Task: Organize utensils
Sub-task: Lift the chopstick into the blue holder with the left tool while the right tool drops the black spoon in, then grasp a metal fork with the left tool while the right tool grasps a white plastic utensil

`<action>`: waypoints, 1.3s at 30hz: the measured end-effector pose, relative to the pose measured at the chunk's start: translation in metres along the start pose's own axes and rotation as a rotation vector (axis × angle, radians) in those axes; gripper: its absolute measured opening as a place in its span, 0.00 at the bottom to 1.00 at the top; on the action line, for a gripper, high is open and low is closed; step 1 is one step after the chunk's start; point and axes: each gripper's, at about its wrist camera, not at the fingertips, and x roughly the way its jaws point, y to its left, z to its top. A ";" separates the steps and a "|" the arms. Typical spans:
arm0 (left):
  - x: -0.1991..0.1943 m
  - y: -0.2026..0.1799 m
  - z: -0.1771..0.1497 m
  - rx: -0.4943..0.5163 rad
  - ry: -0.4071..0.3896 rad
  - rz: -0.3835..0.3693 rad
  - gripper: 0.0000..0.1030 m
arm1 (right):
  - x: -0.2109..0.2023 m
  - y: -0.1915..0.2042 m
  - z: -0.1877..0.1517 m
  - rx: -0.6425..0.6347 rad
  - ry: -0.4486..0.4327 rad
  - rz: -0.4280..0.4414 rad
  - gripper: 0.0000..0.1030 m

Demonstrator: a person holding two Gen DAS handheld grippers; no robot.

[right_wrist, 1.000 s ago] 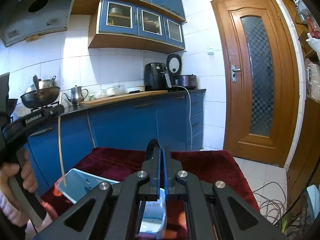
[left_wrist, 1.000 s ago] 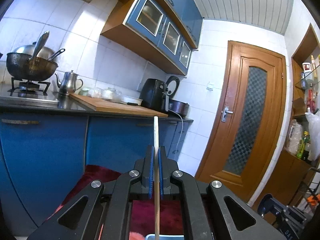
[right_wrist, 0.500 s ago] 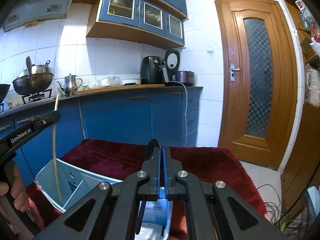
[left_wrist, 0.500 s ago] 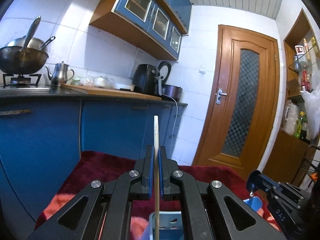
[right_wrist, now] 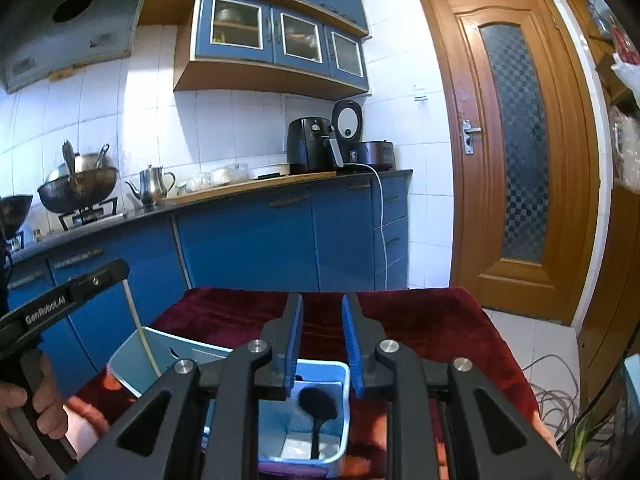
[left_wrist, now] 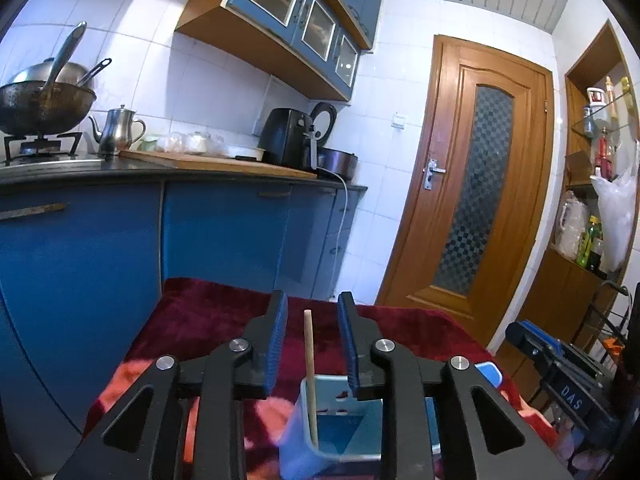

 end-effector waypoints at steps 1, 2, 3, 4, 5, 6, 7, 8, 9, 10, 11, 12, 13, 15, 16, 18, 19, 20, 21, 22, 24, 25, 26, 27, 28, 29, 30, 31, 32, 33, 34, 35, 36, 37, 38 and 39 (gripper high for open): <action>-0.002 0.000 0.000 0.003 0.004 0.000 0.26 | -0.002 -0.001 0.001 0.005 0.001 0.002 0.22; -0.006 -0.001 0.001 0.006 0.010 -0.001 0.26 | -0.004 -0.003 0.000 0.012 0.003 0.003 0.22; -0.008 -0.001 0.001 0.007 0.012 -0.002 0.26 | -0.007 -0.005 0.000 0.019 0.006 0.003 0.23; -0.012 -0.001 0.002 0.008 0.015 -0.003 0.26 | -0.010 -0.007 0.000 0.024 0.010 0.002 0.23; -0.016 -0.001 0.002 0.010 0.020 -0.004 0.26 | -0.013 -0.008 0.000 0.028 0.014 0.002 0.23; -0.020 -0.002 0.003 0.012 0.025 -0.006 0.26 | -0.018 -0.010 0.000 0.032 0.019 0.002 0.23; -0.024 -0.002 0.003 0.016 0.033 -0.008 0.27 | -0.021 -0.011 0.000 0.035 0.024 0.001 0.23; -0.027 -0.001 0.004 0.021 0.042 -0.010 0.28 | -0.025 -0.012 0.000 0.040 0.030 -0.001 0.23; -0.032 -0.002 0.003 0.027 0.055 -0.012 0.29 | -0.031 -0.014 0.000 0.048 0.038 -0.002 0.23; -0.036 -0.003 0.003 0.032 0.067 -0.014 0.29 | -0.033 -0.014 0.001 0.054 0.043 -0.002 0.23; -0.039 -0.003 0.002 0.035 0.075 -0.014 0.29 | -0.039 -0.016 0.001 0.063 0.052 0.001 0.23; -0.044 -0.003 0.001 0.038 0.086 -0.014 0.29 | -0.043 -0.016 0.001 0.071 0.059 0.005 0.23; -0.047 -0.002 0.001 0.040 0.094 -0.013 0.29 | -0.047 -0.016 0.002 0.075 0.064 0.008 0.23; -0.055 -0.002 -0.003 0.049 0.119 -0.010 0.30 | -0.058 -0.015 0.001 0.077 0.078 0.007 0.24; -0.057 -0.001 -0.004 0.053 0.130 -0.007 0.30 | -0.062 -0.015 0.001 0.077 0.083 0.007 0.24; -0.063 -0.002 -0.008 0.071 0.154 -0.007 0.30 | -0.072 -0.012 -0.001 0.074 0.103 0.009 0.25; -0.067 -0.003 -0.011 0.081 0.166 -0.006 0.30 | -0.075 -0.011 -0.002 0.072 0.112 0.011 0.25; -0.070 -0.004 -0.015 0.090 0.181 -0.005 0.30 | -0.079 -0.010 -0.004 0.069 0.122 0.013 0.25; -0.072 -0.004 -0.017 0.094 0.191 -0.005 0.30 | -0.083 -0.009 -0.007 0.066 0.138 0.013 0.26; -0.073 -0.005 -0.020 0.097 0.207 -0.006 0.31 | -0.086 -0.009 -0.009 0.066 0.146 0.012 0.26; -0.075 -0.005 -0.026 0.095 0.240 -0.012 0.32 | -0.092 -0.007 -0.015 0.067 0.170 0.010 0.27; -0.075 -0.006 -0.030 0.093 0.258 -0.016 0.33 | -0.094 -0.007 -0.018 0.071 0.183 0.008 0.28; -0.074 -0.007 -0.032 0.092 0.274 -0.019 0.33 | -0.095 -0.009 -0.021 0.077 0.193 0.007 0.29; -0.074 -0.009 -0.036 0.093 0.289 -0.020 0.33 | -0.097 -0.009 -0.024 0.081 0.202 0.006 0.30; -0.073 -0.011 -0.041 0.096 0.307 -0.021 0.33 | -0.098 -0.010 -0.029 0.086 0.215 0.002 0.30; -0.072 -0.012 -0.045 0.098 0.318 -0.021 0.33 | -0.099 -0.010 -0.031 0.089 0.222 0.000 0.30; -0.070 -0.014 -0.050 0.102 0.333 -0.023 0.34 | -0.099 -0.011 -0.037 0.093 0.239 -0.006 0.30; -0.069 -0.015 -0.054 0.103 0.345 -0.023 0.34 | -0.100 -0.010 -0.040 0.096 0.247 -0.008 0.30; -0.067 -0.017 -0.058 0.104 0.361 -0.025 0.34 | -0.100 -0.012 -0.044 0.102 0.259 -0.009 0.30; -0.065 -0.019 -0.063 0.105 0.375 -0.026 0.34 | -0.100 -0.013 -0.049 0.110 0.272 -0.008 0.31; -0.062 -0.020 -0.067 0.105 0.390 -0.026 0.34 | -0.101 -0.015 -0.052 0.115 0.279 -0.008 0.32; -0.060 -0.022 -0.071 0.104 0.405 -0.026 0.34 | -0.101 -0.016 -0.056 0.120 0.290 -0.012 0.32; -0.057 -0.023 -0.076 0.103 0.419 -0.026 0.34 | -0.102 -0.017 -0.059 0.124 0.295 -0.015 0.33; -0.054 -0.025 -0.080 0.103 0.434 -0.024 0.34 | -0.103 -0.019 -0.062 0.127 0.298 -0.016 0.34; -0.051 -0.027 -0.084 0.104 0.447 -0.022 0.34 | -0.103 -0.021 -0.065 0.137 0.304 -0.017 0.34; -0.047 -0.028 -0.087 0.107 0.458 -0.019 0.34 | -0.104 -0.022 -0.067 0.142 0.307 -0.017 0.35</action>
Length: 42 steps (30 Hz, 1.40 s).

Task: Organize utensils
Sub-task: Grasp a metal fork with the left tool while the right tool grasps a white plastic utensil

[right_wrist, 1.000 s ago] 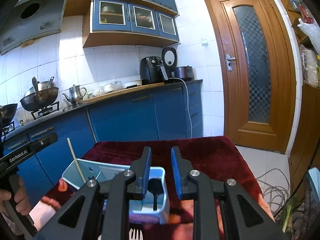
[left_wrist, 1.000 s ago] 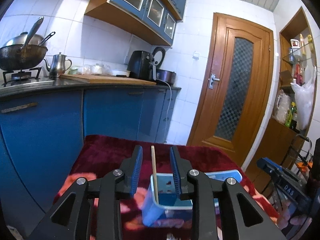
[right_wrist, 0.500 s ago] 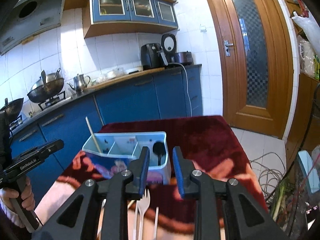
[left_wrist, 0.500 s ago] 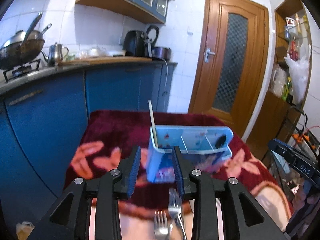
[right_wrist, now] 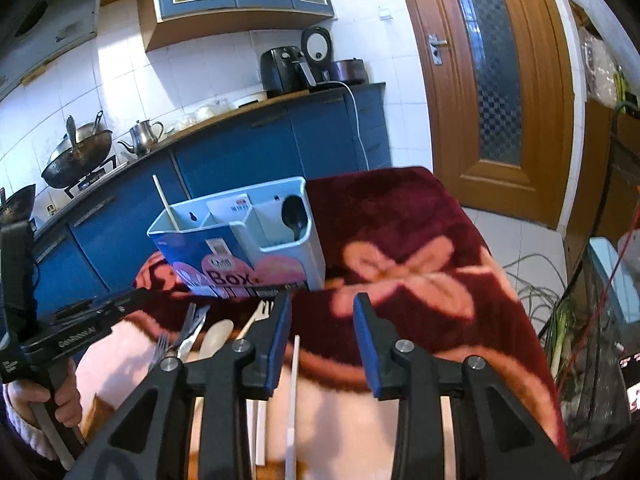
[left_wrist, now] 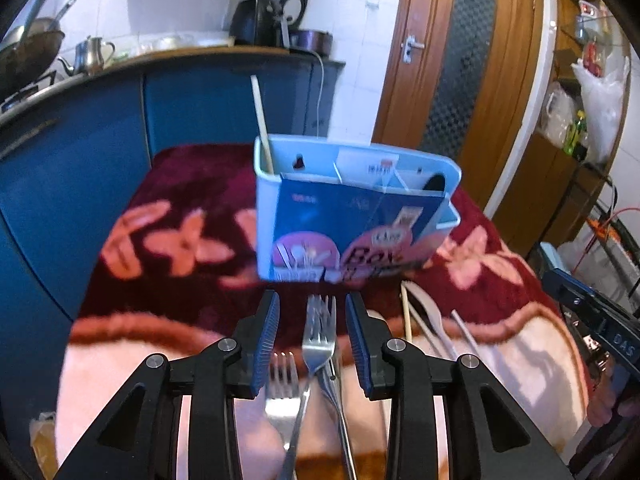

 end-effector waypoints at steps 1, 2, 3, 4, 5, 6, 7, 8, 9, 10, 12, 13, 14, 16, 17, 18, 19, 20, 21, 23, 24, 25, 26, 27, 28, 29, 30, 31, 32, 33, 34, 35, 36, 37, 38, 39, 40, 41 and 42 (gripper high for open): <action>0.004 -0.002 -0.001 0.004 0.014 0.003 0.34 | 0.000 -0.002 -0.002 0.008 0.005 0.003 0.36; 0.010 -0.004 -0.003 0.010 0.030 0.008 0.34 | 0.001 -0.004 -0.005 0.014 0.010 0.006 0.36; 0.013 -0.006 -0.004 0.015 0.038 0.010 0.34 | 0.002 -0.005 -0.007 0.018 0.015 0.007 0.37; 0.017 -0.008 -0.006 0.022 0.049 0.015 0.34 | 0.003 -0.006 -0.009 0.021 0.020 0.007 0.37; 0.020 -0.009 -0.006 0.028 0.059 0.021 0.34 | 0.003 -0.007 -0.011 0.023 0.026 0.008 0.37; 0.024 -0.010 -0.007 0.031 0.068 0.027 0.34 | 0.004 -0.008 -0.013 0.026 0.031 0.010 0.37; 0.027 -0.011 -0.008 0.032 0.077 0.033 0.34 | 0.004 -0.008 -0.013 0.028 0.033 0.012 0.37; 0.031 -0.012 -0.008 0.033 0.084 0.038 0.34 | 0.005 -0.009 -0.015 0.030 0.037 0.014 0.37; 0.034 -0.013 -0.008 0.034 0.089 0.043 0.34 | 0.005 -0.010 -0.016 0.033 0.040 0.015 0.37; 0.038 -0.014 -0.008 0.038 0.094 0.049 0.34 | 0.006 -0.010 -0.017 0.034 0.044 0.017 0.37; 0.045 -0.016 -0.007 0.047 0.108 0.062 0.34 | 0.008 -0.011 -0.019 0.035 0.050 0.020 0.37; 0.048 -0.017 -0.007 0.051 0.117 0.070 0.34 | 0.008 -0.012 -0.019 0.036 0.053 0.022 0.38; 0.051 -0.017 -0.007 0.051 0.125 0.075 0.34 | 0.009 -0.012 -0.021 0.038 0.058 0.024 0.38; 0.056 -0.018 -0.008 0.055 0.142 0.084 0.34 | 0.010 -0.013 -0.022 0.040 0.062 0.025 0.38; 0.058 -0.018 -0.008 0.057 0.146 0.086 0.34 | 0.010 -0.014 -0.022 0.041 0.064 0.026 0.38; 0.060 -0.018 -0.008 0.059 0.150 0.087 0.34 | 0.010 -0.015 -0.023 0.043 0.065 0.027 0.38; 0.061 -0.018 -0.008 0.059 0.153 0.084 0.34 | 0.011 -0.015 -0.023 0.045 0.067 0.027 0.38; 0.061 -0.017 -0.009 0.055 0.156 0.076 0.32 | 0.011 -0.016 -0.024 0.046 0.068 0.027 0.38; 0.061 -0.017 -0.008 0.050 0.155 0.069 0.28 | 0.011 -0.016 -0.024 0.048 0.070 0.028 0.38; 0.060 -0.014 -0.008 0.037 0.155 0.054 0.21 | 0.012 -0.016 -0.025 0.050 0.073 0.029 0.38; 0.060 -0.013 -0.007 0.032 0.153 0.047 0.21 | 0.013 -0.016 -0.025 0.050 0.075 0.030 0.38; 0.059 -0.012 -0.007 0.028 0.150 0.041 0.21 | 0.013 -0.016 -0.025 0.049 0.077 0.031 0.38; 0.057 -0.011 -0.007 0.025 0.147 0.035 0.21 | 0.014 -0.016 -0.025 0.048 0.080 0.031 0.39; 0.056 -0.010 -0.007 0.020 0.146 0.028 0.21 | 0.014 -0.015 -0.025 0.046 0.082 0.032 0.39; 0.056 -0.007 -0.007 0.015 0.144 0.022 0.21 | 0.015 -0.015 -0.025 0.045 0.083 0.033 0.39; 0.054 -0.005 -0.007 0.007 0.139 0.015 0.21 | 0.015 -0.014 -0.026 0.044 0.085 0.034 0.39; 0.051 -0.003 -0.007 0.000 0.131 0.007 0.21 | 0.015 -0.014 -0.026 0.043 0.087 0.035 0.39; 0.047 -0.001 -0.006 -0.008 0.120 -0.003 0.21 | 0.016 -0.013 -0.026 0.042 0.089 0.036 0.39; 0.042 0.000 -0.005 -0.014 0.105 -0.013 0.21 | 0.016 -0.012 -0.025 0.041 0.091 0.038 0.39; 0.038 0.001 -0.005 -0.017 0.093 -0.019 0.21 | 0.017 -0.011 -0.025 0.037 0.094 0.039 0.39; 0.033 0.002 -0.004 -0.021 0.078 -0.025 0.21 | 0.017 -0.010 -0.025 0.034 0.097 0.040 0.39; 0.027 0.003 -0.004 -0.027 0.063 -0.034 0.21 | 0.018 -0.007 -0.025 0.026 0.102 0.039 0.40; 0.023 0.005 -0.003 -0.033 0.049 -0.042 0.21 | 0.019 -0.006 -0.025 0.019 0.106 0.039 0.40; 0.018 0.007 -0.002 -0.038 0.034 -0.050 0.21 | 0.020 -0.004 -0.025 0.012 0.111 0.040 0.40; 0.013 0.009 -0.001 -0.044 0.019 -0.057 0.21 | 0.021 -0.002 -0.025 0.005 0.117 0.040 0.40; 0.008 0.010 -0.001 -0.048 0.007 -0.063 0.21 | 0.022 -0.001 -0.026 -0.002 0.126 0.041 0.40; 0.003 0.011 -0.001 -0.053 -0.007 -0.069 0.21 | 0.024 0.001 -0.026 -0.006 0.133 0.040 0.40; -0.002 0.012 0.000 -0.055 -0.020 -0.074 0.21 | 0.026 0.003 -0.026 -0.011 0.144 0.039 0.40; -0.006 0.013 0.000 -0.057 -0.031 -0.079 0.21 | 0.028 0.004 -0.026 -0.016 0.153 0.038 0.40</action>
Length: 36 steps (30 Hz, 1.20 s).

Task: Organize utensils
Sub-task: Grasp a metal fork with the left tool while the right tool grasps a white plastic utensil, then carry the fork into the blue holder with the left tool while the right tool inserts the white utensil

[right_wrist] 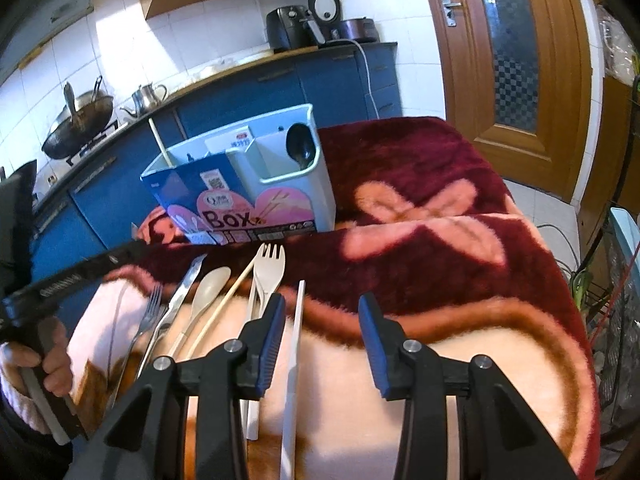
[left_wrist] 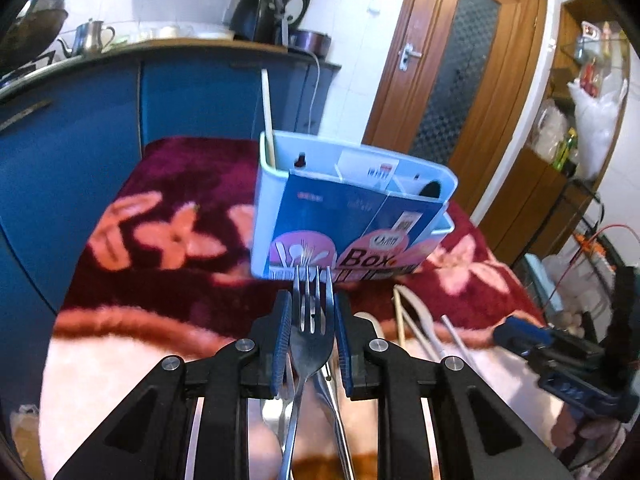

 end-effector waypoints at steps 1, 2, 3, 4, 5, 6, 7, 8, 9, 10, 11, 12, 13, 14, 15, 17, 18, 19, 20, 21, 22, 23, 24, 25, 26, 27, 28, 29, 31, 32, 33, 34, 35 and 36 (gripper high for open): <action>-0.004 0.001 0.001 -0.002 -0.013 -0.006 0.21 | 0.002 0.001 0.000 -0.006 0.009 -0.002 0.40; -0.009 0.003 0.001 -0.005 -0.025 -0.011 0.21 | 0.004 0.003 0.000 -0.013 0.020 -0.004 0.40; -0.012 0.003 0.002 -0.008 -0.032 -0.016 0.21 | 0.006 0.005 0.000 -0.023 0.033 -0.005 0.40; -0.016 0.004 0.002 -0.011 -0.038 -0.021 0.21 | 0.008 0.006 -0.001 -0.031 0.045 -0.006 0.40; -0.019 0.006 0.001 -0.014 -0.045 -0.025 0.21 | 0.012 0.008 -0.001 -0.040 0.066 -0.011 0.40; -0.021 0.008 0.001 -0.017 -0.051 -0.029 0.21 | 0.015 0.009 -0.001 -0.046 0.079 -0.014 0.40; -0.025 0.010 0.000 -0.022 -0.056 -0.032 0.21 | 0.017 0.011 -0.001 -0.051 0.091 -0.017 0.40; -0.028 0.012 -0.001 -0.028 -0.062 -0.036 0.21 | 0.019 0.012 -0.001 -0.058 0.105 -0.020 0.40; -0.032 0.014 -0.001 -0.033 -0.068 -0.039 0.21 | 0.022 0.013 -0.001 -0.069 0.120 -0.022 0.40; -0.036 0.017 -0.002 -0.038 -0.073 -0.043 0.21 | 0.024 0.015 -0.001 -0.078 0.133 -0.021 0.39; -0.040 0.020 -0.002 -0.044 -0.081 -0.048 0.21 | 0.025 0.016 -0.001 -0.082 0.142 -0.021 0.39; -0.045 0.024 -0.002 -0.052 -0.090 -0.054 0.21 | 0.028 0.017 -0.001 -0.090 0.156 -0.019 0.37; -0.048 0.026 -0.003 -0.059 -0.096 -0.058 0.21 | 0.030 0.018 -0.001 -0.094 0.167 -0.016 0.34; -0.052 0.030 -0.003 -0.070 -0.103 -0.067 0.21 | 0.033 0.019 -0.001 -0.099 0.181 -0.014 0.32; -0.054 0.033 -0.004 -0.075 -0.106 -0.073 0.21 | 0.036 0.020 -0.001 -0.103 0.197 -0.010 0.29; -0.061 0.038 -0.005 -0.088 -0.118 -0.084 0.20 | 0.042 0.021 -0.001 -0.108 0.220 -0.005 0.25; -0.064 0.040 -0.006 -0.091 -0.123 -0.086 0.20 | 0.044 0.021 0.000 -0.111 0.227 -0.006 0.23; -0.066 0.043 -0.006 -0.095 -0.128 -0.090 0.20 | 0.045 0.021 0.000 -0.112 0.230 -0.008 0.19; -0.068 0.045 -0.007 -0.098 -0.133 -0.094 0.20 | 0.045 0.021 0.001 -0.110 0.234 -0.009 0.17; -0.070 0.047 -0.008 -0.104 -0.137 -0.100 0.20 | 0.046 0.020 0.002 -0.108 0.238 -0.010 0.11; -0.073 0.050 -0.009 -0.113 -0.142 -0.106 0.20 | 0.046 0.019 0.003 -0.106 0.240 -0.011 0.09; -0.074 0.052 -0.009 -0.119 -0.145 -0.111 0.20 | 0.046 0.019 0.003 -0.104 0.241 -0.010 0.08; -0.075 0.053 -0.010 -0.125 -0.147 -0.117 0.20 | 0.045 0.018 0.003 -0.097 0.243 -0.006 0.07; -0.077 0.055 -0.010 -0.132 -0.151 -0.122 0.20 | 0.044 0.018 0.003 -0.093 0.240 -0.003 0.06; -0.078 0.057 -0.011 -0.137 -0.154 -0.128 0.20 | 0.043 0.018 0.004 -0.091 0.235 -0.001 0.06; -0.080 0.058 -0.011 -0.140 -0.156 -0.133 0.20 | 0.040 0.018 0.004 -0.083 0.219 0.007 0.06; -0.081 0.059 -0.012 -0.141 -0.159 -0.140 0.20 | 0.037 0.018 0.004 -0.075 0.206 0.016 0.06; -0.082 0.058 -0.012 -0.140 -0.162 -0.145 0.20 | 0.032 0.018 0.004 -0.060 0.182 0.031 0.06; -0.086 0.057 -0.013 -0.134 -0.169 -0.153 0.20 | 0.025 0.018 0.005 -0.046 0.146 0.043 0.06; -0.089 0.056 -0.014 -0.129 -0.175 -0.158 0.19 | 0.020 0.019 0.006 -0.040 0.120 0.050 0.06; -0.090 0.056 -0.013 -0.126 -0.178 -0.161 0.19 | 0.015 0.019 0.006 -0.035 0.096 0.058 0.06; -0.092 0.055 -0.014 -0.123 -0.183 -0.166 0.19 | 0.009 0.020 0.007 -0.031 0.070 0.066 0.06; -0.095 0.054 -0.013 -0.120 -0.188 -0.171 0.18 | 0.003 0.022 0.008 -0.029 0.035 0.075 0.06; -0.097 0.053 -0.013 -0.117 -0.193 -0.175 0.18 | -0.003 0.023 0.008 -0.030 0.008 0.080 0.06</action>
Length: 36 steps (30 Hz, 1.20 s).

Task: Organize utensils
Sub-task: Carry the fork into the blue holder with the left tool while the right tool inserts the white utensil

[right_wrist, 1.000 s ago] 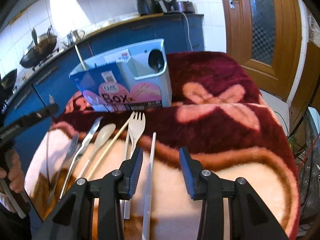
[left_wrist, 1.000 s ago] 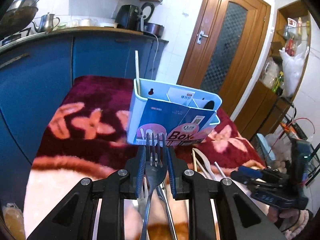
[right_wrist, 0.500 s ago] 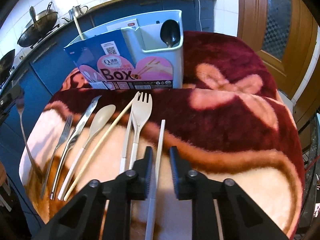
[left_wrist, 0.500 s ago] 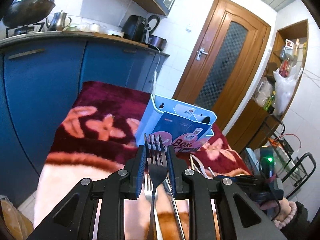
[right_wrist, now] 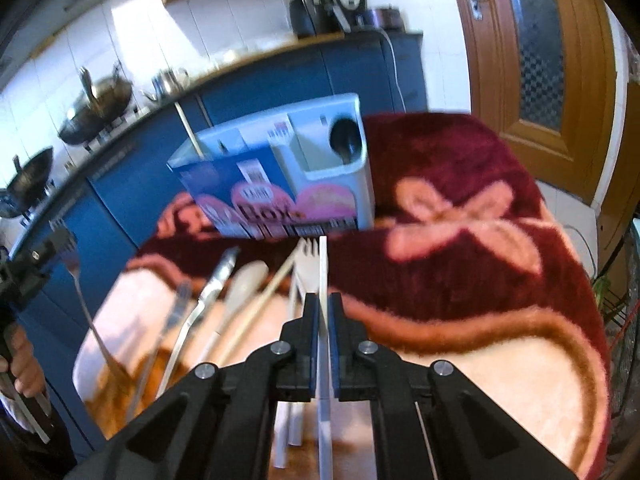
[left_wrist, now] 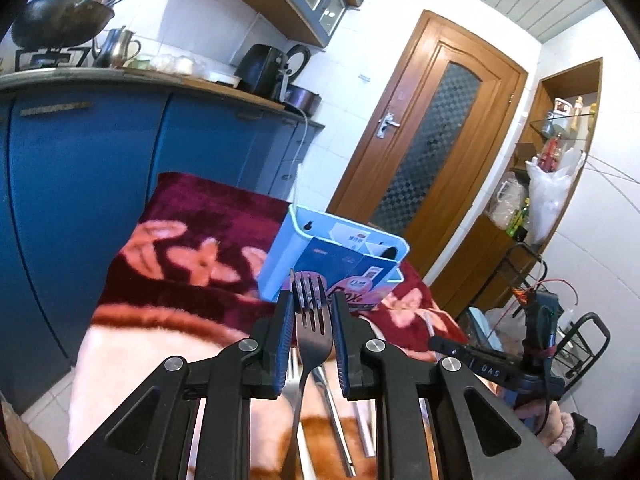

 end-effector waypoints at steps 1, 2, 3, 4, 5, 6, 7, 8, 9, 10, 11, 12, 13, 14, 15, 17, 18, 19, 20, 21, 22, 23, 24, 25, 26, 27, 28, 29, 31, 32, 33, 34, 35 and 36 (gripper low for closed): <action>-0.002 -0.002 0.001 0.002 -0.005 -0.005 0.17 | -0.003 0.001 0.001 -0.002 -0.018 0.001 0.06; -0.004 -0.004 0.001 0.004 -0.011 -0.012 0.17 | -0.008 0.003 0.003 -0.007 -0.047 0.000 0.06; -0.007 -0.006 0.002 0.003 -0.018 -0.020 0.16 | -0.014 0.005 0.004 -0.012 -0.075 0.002 0.06; -0.008 -0.007 0.004 0.003 -0.022 -0.025 0.14 | -0.019 0.007 0.005 -0.018 -0.101 0.003 0.06; -0.010 -0.009 0.005 0.004 -0.029 -0.031 0.01 | -0.023 0.009 0.006 -0.022 -0.123 0.003 0.06; -0.012 -0.011 0.007 0.007 -0.036 -0.036 0.01 | -0.028 0.012 0.007 -0.026 -0.148 0.007 0.06; -0.013 -0.013 0.008 0.014 -0.042 -0.035 0.01 | -0.032 0.013 0.009 -0.028 -0.165 0.011 0.06; -0.012 -0.015 0.009 0.023 -0.041 -0.033 0.01 | -0.035 0.015 0.010 -0.033 -0.183 0.011 0.06; -0.011 -0.016 0.010 0.031 -0.039 -0.028 0.01 | -0.038 0.016 0.010 -0.040 -0.199 0.006 0.06; -0.010 -0.016 0.010 0.029 -0.036 -0.025 0.01 | -0.040 0.016 0.010 -0.044 -0.209 0.006 0.06; -0.009 -0.016 0.010 0.024 -0.031 -0.026 0.01 | -0.041 0.017 0.010 -0.045 -0.215 0.009 0.06; -0.008 -0.016 0.011 0.018 -0.027 -0.031 0.01 | -0.044 0.016 0.010 -0.044 -0.222 0.016 0.06; -0.008 -0.016 0.012 0.012 -0.024 -0.036 0.01 | -0.045 0.016 0.010 -0.043 -0.227 0.021 0.06; -0.007 -0.016 0.013 0.011 -0.025 -0.039 0.01 | -0.046 0.016 0.010 -0.043 -0.230 0.022 0.06; -0.007 -0.017 0.015 0.014 -0.029 -0.041 0.01 | -0.048 0.016 0.010 -0.044 -0.235 0.023 0.06; -0.009 -0.021 0.019 0.032 -0.041 -0.042 0.01 | -0.050 0.016 0.010 -0.042 -0.250 0.022 0.06; -0.009 -0.023 0.022 0.040 -0.048 -0.043 0.01 | -0.052 0.017 0.011 -0.043 -0.257 0.024 0.06; -0.010 -0.026 0.025 0.048 -0.057 -0.044 0.01 | -0.053 0.017 0.011 -0.043 -0.262 0.022 0.06; -0.010 -0.028 0.028 0.055 -0.066 -0.047 0.01 | -0.055 0.016 0.011 -0.041 -0.275 0.017 0.06; -0.010 -0.029 0.031 0.060 -0.074 -0.050 0.01 | -0.055 0.016 0.012 -0.041 -0.281 0.016 0.06; -0.010 -0.031 0.035 0.068 -0.084 -0.052 0.01 | -0.056 0.016 0.012 -0.038 -0.290 0.015 0.06; -0.010 -0.033 0.039 0.076 -0.096 -0.051 0.01 | -0.057 0.016 0.012 -0.036 -0.295 0.015 0.06; -0.009 -0.035 0.043 0.082 -0.107 -0.050 0.01 | -0.058 0.016 0.013 -0.035 -0.299 0.018 0.06; -0.008 -0.038 0.050 0.090 -0.122 -0.048 0.01 | -0.058 0.016 0.013 -0.035 -0.301 0.021 0.06; -0.007 -0.040 0.054 0.095 -0.133 -0.048 0.01 | -0.058 0.015 0.013 -0.033 -0.304 0.021 0.06; -0.006 -0.043 0.060 0.100 -0.146 -0.048 0.01 | -0.058 0.015 0.013 -0.032 -0.308 0.020 0.06; -0.006 -0.045 0.066 0.103 -0.161 -0.047 0.01 | -0.058 0.015 0.013 -0.032 -0.310 0.020 0.06; -0.005 -0.047 0.073 0.105 -0.177 -0.048 0.01 | -0.058 0.015 0.013 -0.033 -0.312 0.021 0.06; -0.004 -0.051 0.086 0.112 -0.205 -0.053 0.01 | -0.057 0.015 0.012 -0.034 -0.317 0.018 0.06; -0.003 -0.054 0.093 0.118 -0.219 -0.054 0.01 | -0.058 0.015 0.012 -0.036 -0.320 0.017 0.06; -0.002 -0.056 0.098 0.124 -0.230 -0.053 0.01 | -0.058 0.014 0.011 -0.038 -0.323 0.015 0.06; 0.001 -0.059 0.106 0.130 -0.240 -0.048 0.01 | -0.058 0.014 0.011 -0.039 -0.325 0.014 0.06; 0.003 -0.061 0.109 0.130 -0.244 -0.045 0.01 | -0.058 0.013 0.011 -0.039 -0.326 0.015 0.06; 0.007 -0.063 0.115 0.128 -0.250 -0.044 0.01 | -0.057 0.012 0.011 -0.037 -0.326 0.017 0.06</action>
